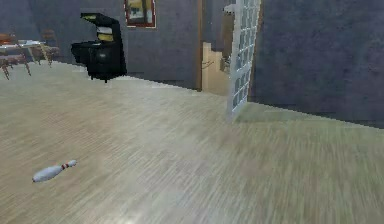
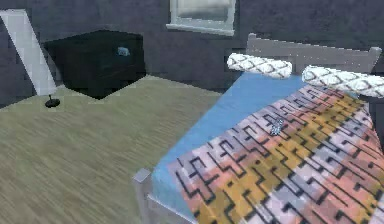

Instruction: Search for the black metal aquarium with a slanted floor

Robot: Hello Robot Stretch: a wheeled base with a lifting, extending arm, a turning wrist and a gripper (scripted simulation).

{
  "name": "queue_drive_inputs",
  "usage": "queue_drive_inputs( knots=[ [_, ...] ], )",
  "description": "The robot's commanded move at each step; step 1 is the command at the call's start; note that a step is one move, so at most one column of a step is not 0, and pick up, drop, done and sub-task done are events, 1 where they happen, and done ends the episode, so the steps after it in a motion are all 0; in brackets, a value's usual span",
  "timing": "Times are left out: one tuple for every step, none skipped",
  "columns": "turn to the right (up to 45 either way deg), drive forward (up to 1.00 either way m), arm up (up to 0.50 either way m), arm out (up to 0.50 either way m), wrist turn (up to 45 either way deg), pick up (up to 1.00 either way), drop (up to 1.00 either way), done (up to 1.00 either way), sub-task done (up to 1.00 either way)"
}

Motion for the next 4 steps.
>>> queue_drive_inputs(
  knots=[
    [0.0, 1.00, 0.00, 0.00, 0.0, 0.00, 0.00, 0.00, 0.00],
    [0.0, 1.00, 0.00, 0.00, 0.0, 0.00, 0.00, 0.00, 0.00],
    [6.0, 0.00, 0.00, 0.00, 0.0, 0.00, 0.00, 0.00, 0.00],
    [0.0, 0.60, 0.00, 0.00, 0.0, 0.00, 0.00, 0.00, 0.00]
  ],
)
